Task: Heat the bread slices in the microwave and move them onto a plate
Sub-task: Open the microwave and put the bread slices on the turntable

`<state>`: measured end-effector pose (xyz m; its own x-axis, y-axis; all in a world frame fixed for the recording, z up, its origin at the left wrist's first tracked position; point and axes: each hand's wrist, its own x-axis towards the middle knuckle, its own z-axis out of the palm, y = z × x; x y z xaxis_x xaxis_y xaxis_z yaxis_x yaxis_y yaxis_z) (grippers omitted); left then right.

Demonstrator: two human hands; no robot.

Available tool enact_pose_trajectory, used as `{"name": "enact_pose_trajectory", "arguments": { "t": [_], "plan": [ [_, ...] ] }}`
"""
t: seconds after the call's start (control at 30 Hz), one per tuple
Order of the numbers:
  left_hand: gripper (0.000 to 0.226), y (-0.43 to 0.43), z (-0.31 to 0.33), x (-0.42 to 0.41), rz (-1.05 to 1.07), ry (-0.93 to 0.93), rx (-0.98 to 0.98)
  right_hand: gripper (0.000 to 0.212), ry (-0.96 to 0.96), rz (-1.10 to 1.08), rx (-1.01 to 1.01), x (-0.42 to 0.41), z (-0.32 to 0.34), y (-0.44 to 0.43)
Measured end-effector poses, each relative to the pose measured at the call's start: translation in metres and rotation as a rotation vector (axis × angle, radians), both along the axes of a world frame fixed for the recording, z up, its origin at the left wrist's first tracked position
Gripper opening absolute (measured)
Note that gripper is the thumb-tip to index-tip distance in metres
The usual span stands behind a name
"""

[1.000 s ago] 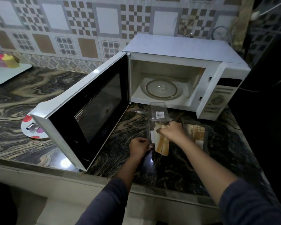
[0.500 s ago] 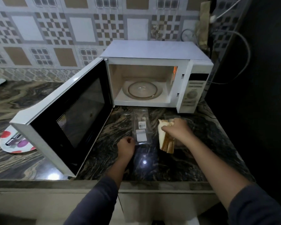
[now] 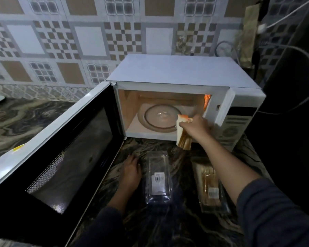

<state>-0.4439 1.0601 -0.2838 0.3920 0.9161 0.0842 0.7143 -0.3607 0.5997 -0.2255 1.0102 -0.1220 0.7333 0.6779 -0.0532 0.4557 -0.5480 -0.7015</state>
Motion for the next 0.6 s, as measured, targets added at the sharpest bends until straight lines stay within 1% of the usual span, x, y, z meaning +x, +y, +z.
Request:
{"name": "enact_pose_trajectory", "arguments": {
  "t": [0.07, 0.13, 0.17, 0.2, 0.27, 0.3, 0.33, 0.43, 0.5, 0.6],
  "plan": [
    [0.044, 0.010, 0.004, 0.002, -0.021, 0.012, 0.045, 0.053, 0.004, -0.019, 0.045, 0.006, 0.001, 0.013],
    [0.049, 0.029, 0.003, 0.013, -0.042, 0.025, 0.063, 0.037, 0.027, 0.029, 0.022, 0.019, -0.003, 0.041],
    [0.053, 0.036, 0.003, 0.018, -0.050, 0.038, 0.072, 0.033, 0.056, 0.049, -0.008, 0.023, -0.004, 0.053],
    [0.060, 0.041, 0.003, 0.021, -0.062, 0.057, 0.080, 0.035, 0.082, 0.054, -0.030, 0.026, -0.005, 0.065],
    [0.072, 0.045, 0.000, 0.026, -0.070, 0.096, 0.098, 0.057, 0.111, 0.024, -0.011, 0.031, -0.006, 0.087],
    [0.074, 0.045, -0.002, 0.028, -0.064, 0.114, 0.113, 0.064, 0.087, 0.015, 0.011, 0.032, -0.006, 0.096],
    [0.074, 0.045, -0.003, 0.029, -0.057, 0.129, 0.122, 0.062, 0.066, 0.022, 0.028, 0.033, -0.007, 0.105],
    [0.073, 0.047, -0.005, 0.029, -0.052, 0.149, 0.131, 0.047, 0.056, 0.044, 0.059, 0.040, -0.012, 0.125],
    [0.072, 0.048, -0.005, 0.029, -0.046, 0.151, 0.137, 0.048, 0.056, 0.025, 0.043, 0.045, -0.017, 0.135],
    [0.070, 0.049, -0.005, 0.029, -0.050, 0.147, 0.138, 0.046, 0.000, 0.081, -0.024, 0.046, -0.026, 0.148]
  ]
}}
